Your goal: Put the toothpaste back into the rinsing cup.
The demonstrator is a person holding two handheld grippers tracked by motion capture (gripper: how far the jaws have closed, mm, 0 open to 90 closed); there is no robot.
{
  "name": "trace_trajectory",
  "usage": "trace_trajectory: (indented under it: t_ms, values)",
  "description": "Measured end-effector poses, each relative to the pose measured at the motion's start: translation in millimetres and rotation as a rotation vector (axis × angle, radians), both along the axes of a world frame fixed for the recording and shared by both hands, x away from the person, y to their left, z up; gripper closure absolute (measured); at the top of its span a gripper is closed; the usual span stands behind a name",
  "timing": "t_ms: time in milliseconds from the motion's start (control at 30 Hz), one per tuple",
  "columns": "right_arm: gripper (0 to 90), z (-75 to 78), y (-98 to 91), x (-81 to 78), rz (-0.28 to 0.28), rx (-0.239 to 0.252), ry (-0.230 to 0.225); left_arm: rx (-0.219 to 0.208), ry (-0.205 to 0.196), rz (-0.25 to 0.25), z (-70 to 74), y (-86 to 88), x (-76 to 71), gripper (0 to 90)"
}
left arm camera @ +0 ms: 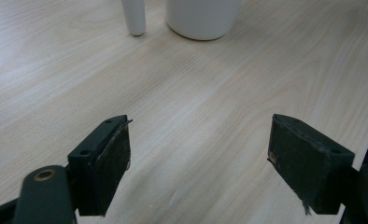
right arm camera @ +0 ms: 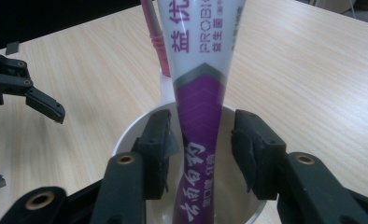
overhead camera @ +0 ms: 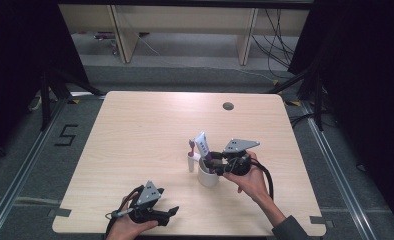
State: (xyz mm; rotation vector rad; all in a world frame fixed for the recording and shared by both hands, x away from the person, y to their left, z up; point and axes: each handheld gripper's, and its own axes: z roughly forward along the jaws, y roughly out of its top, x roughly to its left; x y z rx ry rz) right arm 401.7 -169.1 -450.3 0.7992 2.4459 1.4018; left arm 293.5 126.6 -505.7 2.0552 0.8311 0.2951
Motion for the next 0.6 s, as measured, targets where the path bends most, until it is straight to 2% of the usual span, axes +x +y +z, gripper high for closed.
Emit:
trace_trajectory:
  t_ms: [33, 67, 100, 167, 200, 233, 267, 300, 367, 433, 467, 600]
  values:
    - [56.8, 0.4, -0.2, -0.1, 0.004, 0.005, 0.011, 0.013, -0.002, -0.003, 0.7, 0.8, -0.2, 20.7]
    - [56.5, 0.9, -1.2, 0.3, 0.002, 0.002, -0.008, -0.002, 0.0, 0.008, 0.3, -0.5, -0.8, 20.7]
    - [56.4, 0.8, -0.7, -0.4, -0.002, 0.014, -0.002, 0.013, 0.0, -0.006, 0.7, 0.8, -0.1, 20.7]
    - [55.8, 2.5, -2.3, -0.8, 0.001, 0.007, 0.01, 0.007, -0.001, -0.003, 0.4, 0.6, 0.3, 20.7]
    - [55.4, 2.9, -3.2, -0.5, -0.009, 0.004, -0.013, 0.007, -0.001, -0.003, 0.4, 0.6, 0.3, 20.7]
    - [55.1, 3.3, -3.2, -1.2, -0.008, 0.011, 0.007, 0.011, -0.003, -0.002, 0.8, 0.8, -0.3, 20.7]
    - [54.9, 3.5, -3.4, -1.2, -0.008, 0.016, 0.006, 0.014, -0.001, -0.002, 1.0, 0.8, -0.4, 20.7]
    - [54.8, 3.5, -4.0, -0.4, -0.009, 0.017, -0.014, 0.012, -0.004, -0.003, 0.9, 0.9, -0.1, 20.7]
    - [54.3, 4.8, -4.8, -1.2, -0.009, 0.017, 0.006, 0.006, -0.002, -0.004, 0.7, 0.8, 0.2, 20.7]
    - [53.8, 5.3, -5.0, -1.8, -0.008, 0.017, 0.003, 0.012, -0.004, -0.003, 1.0, 0.9, -0.3, 20.7]
    - [53.4, 5.6, -5.4, -1.7, -0.01, 0.015, -0.013, 0.01, -0.003, -0.005, 0.9, 0.9, 0.0, 20.7]
    - [51.6, 6.6, -5.4, -2.9, -0.014, 0.02, 0.001, 0.018, -0.006, -0.003, 1.4, 1.3, -0.1, 20.7]
